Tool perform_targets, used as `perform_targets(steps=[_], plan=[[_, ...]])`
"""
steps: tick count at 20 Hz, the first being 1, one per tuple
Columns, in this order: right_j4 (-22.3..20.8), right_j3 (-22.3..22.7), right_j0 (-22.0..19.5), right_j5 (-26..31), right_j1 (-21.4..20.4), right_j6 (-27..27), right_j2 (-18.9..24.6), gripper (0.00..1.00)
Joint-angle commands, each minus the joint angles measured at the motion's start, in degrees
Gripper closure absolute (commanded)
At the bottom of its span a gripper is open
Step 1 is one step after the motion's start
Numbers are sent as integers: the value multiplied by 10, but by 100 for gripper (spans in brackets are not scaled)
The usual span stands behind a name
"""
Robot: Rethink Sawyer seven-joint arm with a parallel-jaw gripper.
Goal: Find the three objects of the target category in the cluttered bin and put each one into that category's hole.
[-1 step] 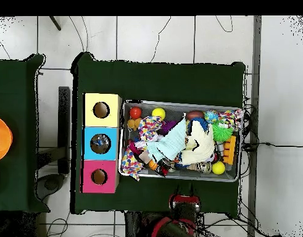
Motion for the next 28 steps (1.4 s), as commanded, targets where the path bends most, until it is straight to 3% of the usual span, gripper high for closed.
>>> perform_targets(steps=[1, 7, 10, 17, 21, 28], plan=[[-77, -22, -26, 104, 71, 199, 88, 0], [-121, 18, -53, 185, 83, 253, 163, 0], [-122, 29, -60, 196, 83, 272, 200, 0], [-113, 18, -71, 201, 87, 252, 240, 0], [-125, 33, -65, 253, 85, 262, 269, 0], [-131, -4, -71, 226, 139, 178, 255, 0]])
